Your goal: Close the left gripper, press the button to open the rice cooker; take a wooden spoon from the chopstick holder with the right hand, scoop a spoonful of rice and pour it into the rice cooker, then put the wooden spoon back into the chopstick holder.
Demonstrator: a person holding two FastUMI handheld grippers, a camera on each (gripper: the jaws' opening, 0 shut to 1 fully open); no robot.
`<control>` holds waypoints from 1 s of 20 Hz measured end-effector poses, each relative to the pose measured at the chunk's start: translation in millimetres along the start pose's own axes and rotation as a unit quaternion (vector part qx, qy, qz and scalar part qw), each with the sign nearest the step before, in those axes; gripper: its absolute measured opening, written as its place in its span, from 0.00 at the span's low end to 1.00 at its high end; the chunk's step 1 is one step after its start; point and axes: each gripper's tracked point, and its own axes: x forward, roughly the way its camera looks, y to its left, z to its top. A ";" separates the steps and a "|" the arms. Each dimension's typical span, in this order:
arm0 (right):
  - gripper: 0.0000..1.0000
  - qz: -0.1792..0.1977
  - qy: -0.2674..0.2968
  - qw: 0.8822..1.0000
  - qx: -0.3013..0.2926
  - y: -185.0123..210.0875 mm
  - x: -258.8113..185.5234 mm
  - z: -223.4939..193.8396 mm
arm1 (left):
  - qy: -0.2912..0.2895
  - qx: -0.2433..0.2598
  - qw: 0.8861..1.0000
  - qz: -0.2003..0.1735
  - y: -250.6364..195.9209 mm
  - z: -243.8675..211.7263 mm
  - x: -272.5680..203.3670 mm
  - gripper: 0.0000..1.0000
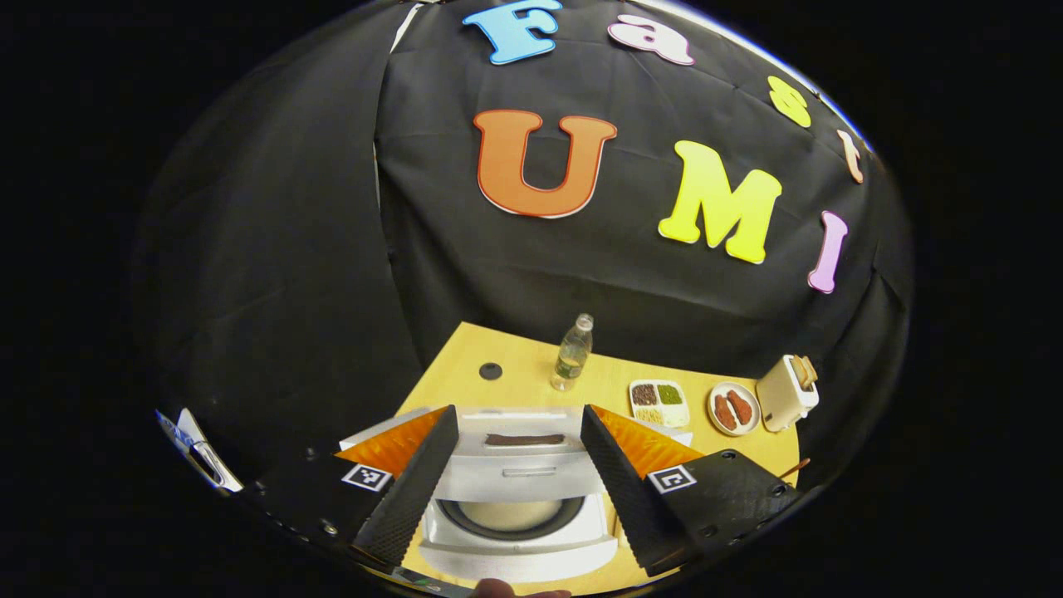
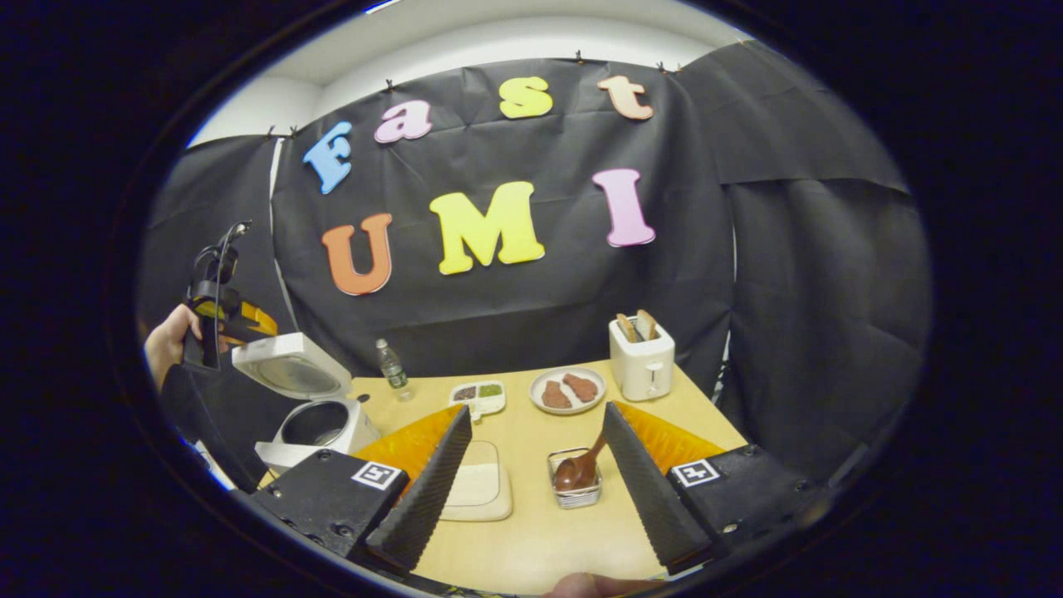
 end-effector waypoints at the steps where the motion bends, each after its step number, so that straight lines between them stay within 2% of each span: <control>1: 1.00 0.004 -0.001 1.000 -0.005 3.4 1.3 0.8 | 0.005 0.000 1.000 -0.002 -1.6 -15.1 -4.8 0.96; 10: 1.00 0.042 0.009 0.998 -0.035 33.6 6.9 -4.0 | 0.065 -0.023 0.998 -0.006 -6.5 -114.0 -11.1 0.97; 20: 1.00 0.068 0.004 0.996 -0.065 48.9 1.7 -0.4 | 0.101 -0.023 0.995 -0.002 -4.7 -173.0 4.6 0.96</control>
